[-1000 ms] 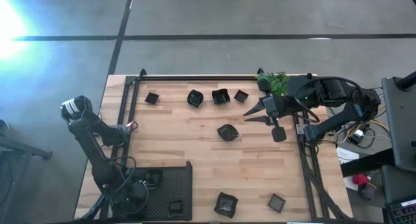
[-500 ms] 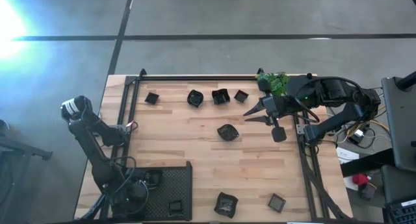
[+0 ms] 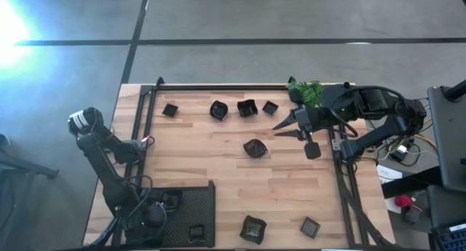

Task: Pick & Place Mini shaped plates
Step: Stack the black distorted square plate on the black distorted square plate on the shelf

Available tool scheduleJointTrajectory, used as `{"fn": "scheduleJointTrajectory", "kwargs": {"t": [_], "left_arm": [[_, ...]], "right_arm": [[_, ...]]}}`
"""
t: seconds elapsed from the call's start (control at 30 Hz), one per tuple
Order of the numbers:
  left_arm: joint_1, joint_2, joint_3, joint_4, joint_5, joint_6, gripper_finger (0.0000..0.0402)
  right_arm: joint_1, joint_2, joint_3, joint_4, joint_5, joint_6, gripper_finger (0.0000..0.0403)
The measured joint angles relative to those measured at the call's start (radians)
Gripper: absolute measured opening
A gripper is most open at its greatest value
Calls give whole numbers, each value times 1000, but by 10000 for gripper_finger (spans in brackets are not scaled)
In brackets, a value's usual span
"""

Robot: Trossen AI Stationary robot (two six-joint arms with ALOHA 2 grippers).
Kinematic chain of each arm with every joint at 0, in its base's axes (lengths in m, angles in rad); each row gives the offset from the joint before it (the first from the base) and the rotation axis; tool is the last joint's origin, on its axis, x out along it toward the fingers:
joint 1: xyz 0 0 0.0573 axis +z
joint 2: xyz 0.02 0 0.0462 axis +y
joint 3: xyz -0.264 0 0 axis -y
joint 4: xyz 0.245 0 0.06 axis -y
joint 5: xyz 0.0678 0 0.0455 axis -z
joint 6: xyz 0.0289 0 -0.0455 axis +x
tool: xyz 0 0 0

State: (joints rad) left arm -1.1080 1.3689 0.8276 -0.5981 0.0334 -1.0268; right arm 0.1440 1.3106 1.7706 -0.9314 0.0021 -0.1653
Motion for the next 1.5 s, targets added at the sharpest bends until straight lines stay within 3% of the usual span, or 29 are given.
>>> {"fn": "scheduleJointTrajectory", "kwargs": {"t": [0.37, 0.63, 1.5], "left_arm": [[1, 0, -33, 5, 13, -53, 1], [2, 0, -32, 8, 71, 36, 1], [4, 0, -32, 8, -18, 77, 13]], "right_arm": [[0, 0, 0, 0, 0, 0, 68], [0, 0, 0, 0, 0, 0, 68], [0, 0, 0, 3, 0, 7, 68]]}}
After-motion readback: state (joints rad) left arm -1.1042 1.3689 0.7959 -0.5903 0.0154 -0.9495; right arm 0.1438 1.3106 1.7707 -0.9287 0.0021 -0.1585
